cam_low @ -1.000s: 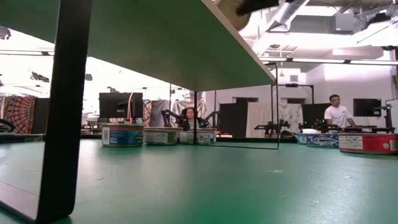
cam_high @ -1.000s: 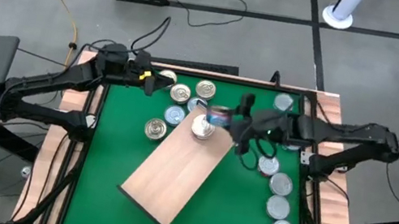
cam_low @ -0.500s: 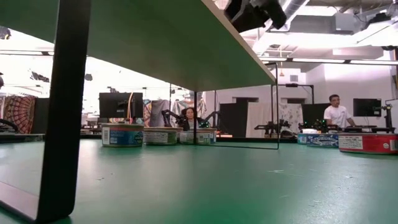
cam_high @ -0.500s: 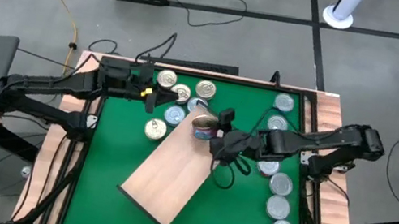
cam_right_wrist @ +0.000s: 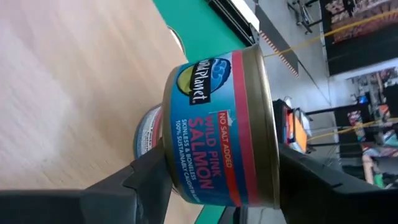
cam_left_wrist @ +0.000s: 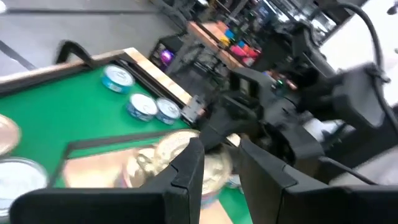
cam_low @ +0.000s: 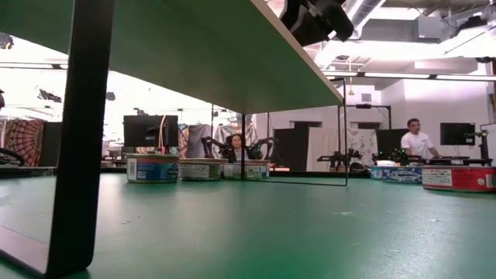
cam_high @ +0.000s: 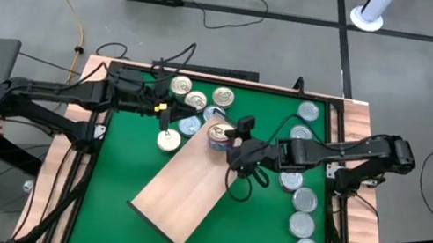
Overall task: Stack canned seafood by type on shelf
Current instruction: Stack the blue pink tuna can on top of the other blue pink tuna can on the shelf
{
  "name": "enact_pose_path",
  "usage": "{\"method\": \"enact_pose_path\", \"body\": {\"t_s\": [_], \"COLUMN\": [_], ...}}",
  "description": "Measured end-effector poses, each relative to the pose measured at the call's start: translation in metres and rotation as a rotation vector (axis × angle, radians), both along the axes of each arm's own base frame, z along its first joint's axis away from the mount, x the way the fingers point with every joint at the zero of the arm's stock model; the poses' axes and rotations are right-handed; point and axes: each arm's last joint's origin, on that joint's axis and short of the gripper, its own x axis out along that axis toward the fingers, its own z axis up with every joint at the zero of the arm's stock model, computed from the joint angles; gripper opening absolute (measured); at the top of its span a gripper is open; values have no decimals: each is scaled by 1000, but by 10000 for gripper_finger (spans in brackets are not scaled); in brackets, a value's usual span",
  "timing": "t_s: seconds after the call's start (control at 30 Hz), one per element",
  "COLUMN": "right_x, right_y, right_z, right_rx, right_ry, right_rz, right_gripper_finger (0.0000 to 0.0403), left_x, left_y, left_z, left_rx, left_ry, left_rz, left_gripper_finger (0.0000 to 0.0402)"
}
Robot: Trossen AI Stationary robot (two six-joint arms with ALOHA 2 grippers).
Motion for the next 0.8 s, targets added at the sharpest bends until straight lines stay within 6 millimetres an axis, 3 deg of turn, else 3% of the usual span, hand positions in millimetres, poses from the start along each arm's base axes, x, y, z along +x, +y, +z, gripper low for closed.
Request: {"method": "enact_pose_path", "body": {"t_s": [0.2, 0.4, 0.6, 0.8], "right_x": [-2, -4, -8, -8], "right_y": [-1, 6, 15, 8], "right_z": [-2, -2, -3, -3], "right_rx": [69, 102, -67, -164], "right_ry": [-1, -7, 75, 109], "right_rz": [-36, -34, 20, 3], "right_gripper_finger": [269, 270, 270, 270], "left_x": [15, 31, 34, 32], "left_y": [1, 3, 5, 4], "left_z": [-5, -10, -14, -12], "left_rx": [48, -31, -70, -86], "left_ry": [21, -16, -5, -13], "left_rz": [-68, -56, -19, -46], "left_gripper_finger": [91, 91, 91, 91]}}
